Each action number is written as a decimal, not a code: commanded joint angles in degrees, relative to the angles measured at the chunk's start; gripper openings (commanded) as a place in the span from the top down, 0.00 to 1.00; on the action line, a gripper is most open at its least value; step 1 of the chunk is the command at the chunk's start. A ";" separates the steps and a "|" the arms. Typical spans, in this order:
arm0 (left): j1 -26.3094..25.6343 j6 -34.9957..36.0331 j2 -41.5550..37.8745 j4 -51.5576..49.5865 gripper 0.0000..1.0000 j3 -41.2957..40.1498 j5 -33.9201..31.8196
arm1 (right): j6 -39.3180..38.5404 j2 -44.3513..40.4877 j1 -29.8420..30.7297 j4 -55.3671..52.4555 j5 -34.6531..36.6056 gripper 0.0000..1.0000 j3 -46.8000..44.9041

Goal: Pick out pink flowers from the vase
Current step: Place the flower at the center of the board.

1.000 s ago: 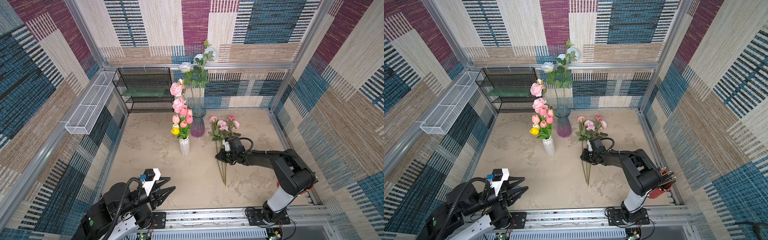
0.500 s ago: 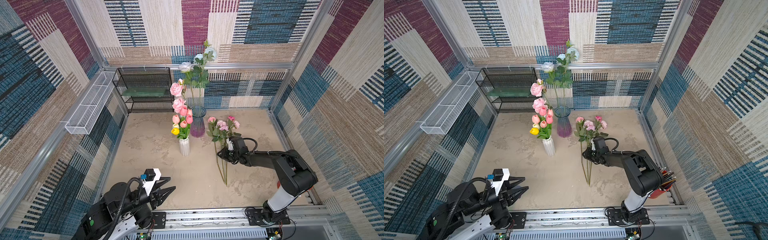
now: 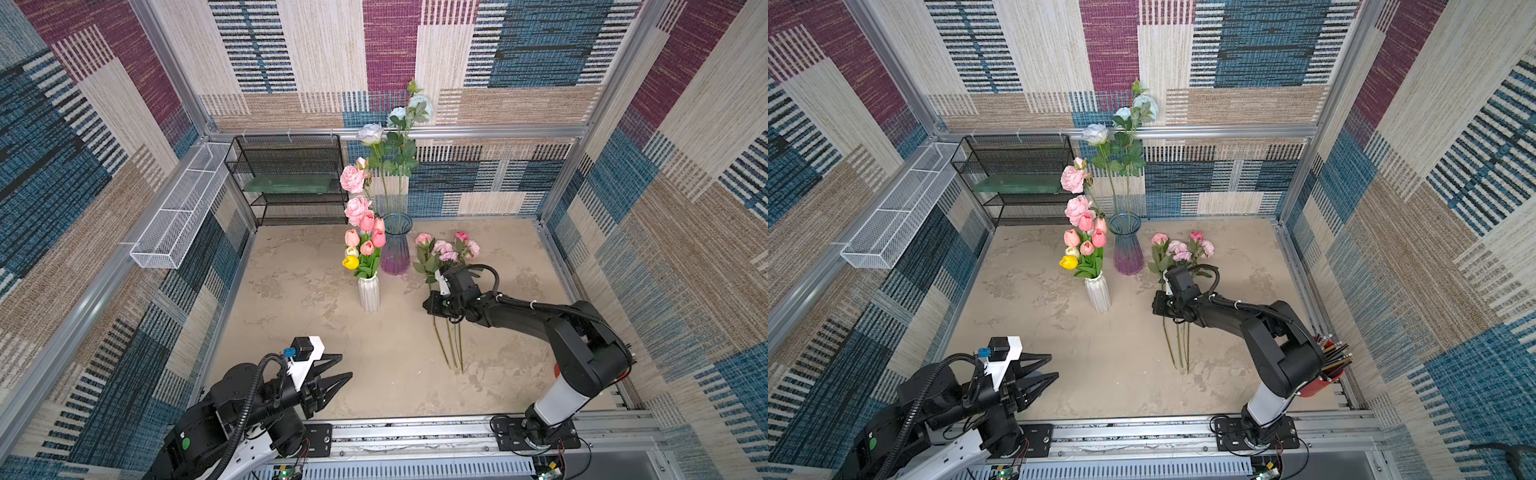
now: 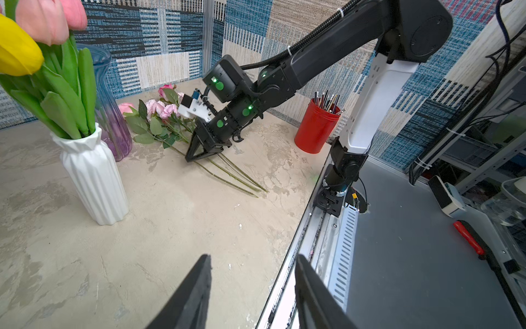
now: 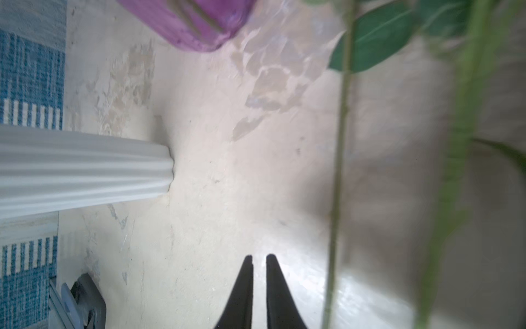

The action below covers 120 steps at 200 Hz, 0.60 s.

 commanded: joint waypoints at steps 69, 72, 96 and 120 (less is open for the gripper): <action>-0.04 0.86 0.07 1.06 0.51 0.14 -0.66 | -0.05 3.90 -1.98 -2.39 10.85 0.88 -1.03; -0.04 0.86 0.04 1.23 0.51 0.04 -0.62 | 0.03 3.60 -2.13 -2.32 11.01 0.88 -1.37; -0.02 0.91 0.22 1.34 0.51 -0.05 -0.40 | 0.02 1.49 -2.46 -1.92 12.84 0.87 -3.08; 0.01 0.96 0.40 1.42 0.51 -0.07 -0.13 | 0.05 0.12 -2.62 -1.91 13.23 0.86 -3.58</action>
